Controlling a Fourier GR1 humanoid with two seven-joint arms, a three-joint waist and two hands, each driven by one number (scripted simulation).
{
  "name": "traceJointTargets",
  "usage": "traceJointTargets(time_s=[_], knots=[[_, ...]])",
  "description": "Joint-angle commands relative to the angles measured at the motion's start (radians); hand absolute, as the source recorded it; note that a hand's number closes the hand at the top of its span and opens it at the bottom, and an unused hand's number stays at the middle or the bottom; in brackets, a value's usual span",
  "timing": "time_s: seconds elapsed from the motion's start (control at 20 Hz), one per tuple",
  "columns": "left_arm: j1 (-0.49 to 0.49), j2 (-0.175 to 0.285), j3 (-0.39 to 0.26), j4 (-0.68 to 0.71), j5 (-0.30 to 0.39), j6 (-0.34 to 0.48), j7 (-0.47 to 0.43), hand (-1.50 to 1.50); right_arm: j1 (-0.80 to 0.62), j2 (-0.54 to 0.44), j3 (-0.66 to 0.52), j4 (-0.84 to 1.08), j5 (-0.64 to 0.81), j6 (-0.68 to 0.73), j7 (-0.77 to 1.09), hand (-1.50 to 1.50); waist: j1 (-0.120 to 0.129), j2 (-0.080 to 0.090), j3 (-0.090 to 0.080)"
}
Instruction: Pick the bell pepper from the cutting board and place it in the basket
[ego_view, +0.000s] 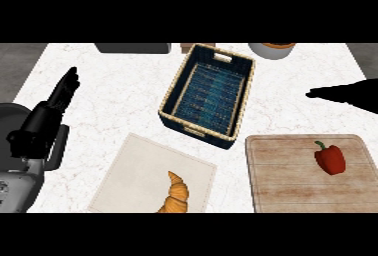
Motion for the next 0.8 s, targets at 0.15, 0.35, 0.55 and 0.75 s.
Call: traceJointTargets(time_s=[0.15, 0.35, 0.55, 0.75], knots=[[-0.047, -0.033, 0.028, 0.013, -0.033, -0.016, 0.037, 0.00, 0.032, 0.040, 0.054, 0.094, 0.249, -0.009, -0.200, -1.50, -0.003, 0.000, 0.001], [0.026, -0.097, -0.008, 0.015, -0.086, 0.020, -0.052, 0.00, 0.055, 0.092, 0.113, 0.156, 0.342, -0.039, -0.207, -1.50, 0.000, 0.001, 0.000], [0.026, -0.077, 0.045, 0.006, -0.065, -0.034, -0.009, 0.00, 0.100, 0.089, 0.097, 0.185, 0.431, -0.054, -0.277, -1.50, -0.006, -0.001, 0.000], [0.048, -0.042, 0.058, -0.156, -0.050, -0.061, 0.119, 0.00, 0.113, 0.098, 0.129, 0.301, 0.538, -0.179, -0.403, -1.50, 0.003, -0.002, 0.001]])
